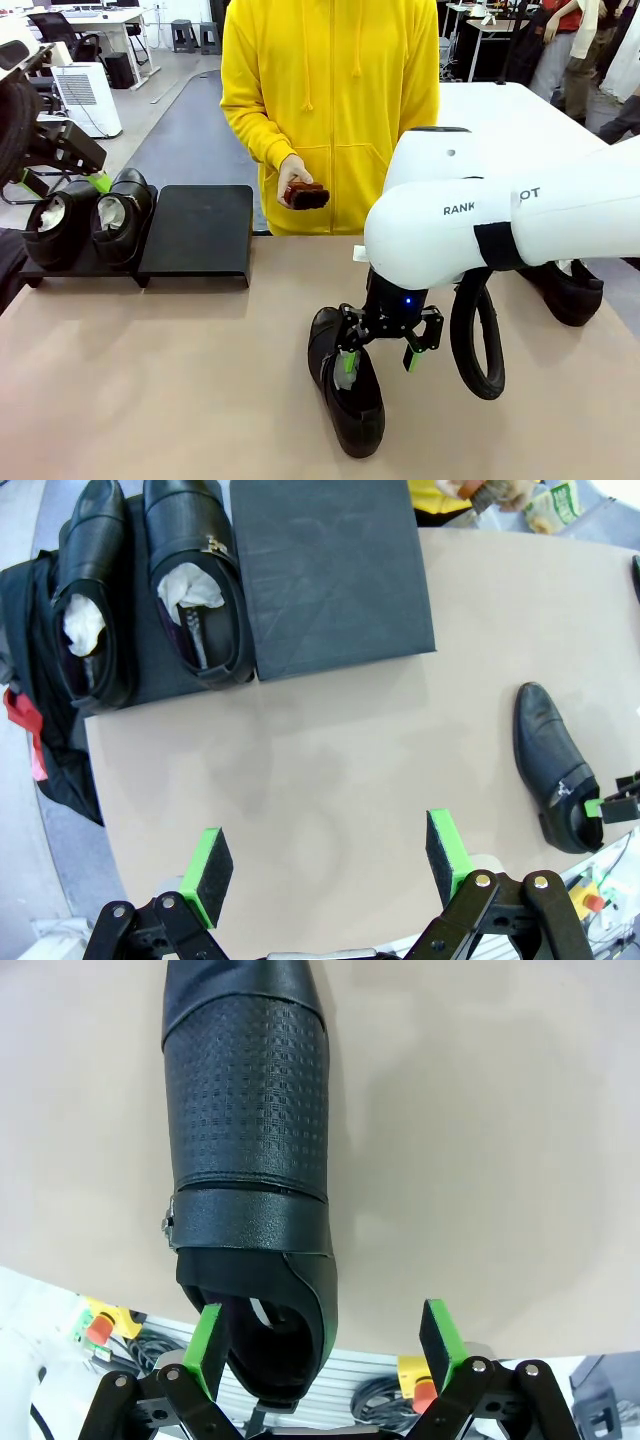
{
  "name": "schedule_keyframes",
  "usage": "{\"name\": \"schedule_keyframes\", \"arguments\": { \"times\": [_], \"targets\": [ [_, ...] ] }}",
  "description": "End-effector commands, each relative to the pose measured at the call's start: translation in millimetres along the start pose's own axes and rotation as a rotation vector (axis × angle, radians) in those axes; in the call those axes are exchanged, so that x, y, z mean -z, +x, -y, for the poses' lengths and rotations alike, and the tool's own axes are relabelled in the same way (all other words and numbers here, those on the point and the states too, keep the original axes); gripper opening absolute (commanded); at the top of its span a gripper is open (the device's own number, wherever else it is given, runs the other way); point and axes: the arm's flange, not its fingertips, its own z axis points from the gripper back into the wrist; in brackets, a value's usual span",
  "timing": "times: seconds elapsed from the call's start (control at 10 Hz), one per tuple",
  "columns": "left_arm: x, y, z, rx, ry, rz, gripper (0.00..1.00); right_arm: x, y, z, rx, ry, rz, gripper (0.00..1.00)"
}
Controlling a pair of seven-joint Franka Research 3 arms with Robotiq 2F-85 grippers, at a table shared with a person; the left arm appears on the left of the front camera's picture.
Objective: Organize the shoes by placing them on the stand.
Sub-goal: Pick up one Shoe and place it in the middle of the table, then place the Shoe from the middle of the table onto the Shoes Stand.
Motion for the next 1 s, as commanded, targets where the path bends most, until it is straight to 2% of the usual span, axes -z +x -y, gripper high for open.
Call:
{"name": "schedule_keyframes", "arguments": {
  "times": [0.0, 0.5, 0.6, 0.7, 0.9],
  "targets": [
    [-1, -2, -3, 0.012, -0.021, 0.003, 1.0, 0, 0, -3, 0.002, 0.016, 0.008, 1.0],
    [-1, -2, -3, 0.012, -0.021, 0.003, 1.0, 0, 0, 0, 0.0, 0.0, 0.0, 1.0],
    [-1, -2, -3, 0.012, -0.021, 0.003, 1.0, -26, -15, 9, 0.061, -0.078, 0.079, 1.0],
    [0, 0, 0, 0.0, 0.0, 0.0, 1.0, -53, -26, 46, 0.168, -0.024, 0.117, 1.0],
    [-7, -53, 88, 0.031, -0.204, -0.044, 1.0, -85, -40, 112, 0.365, -0.009, 0.192, 1.0]
  ]
}}
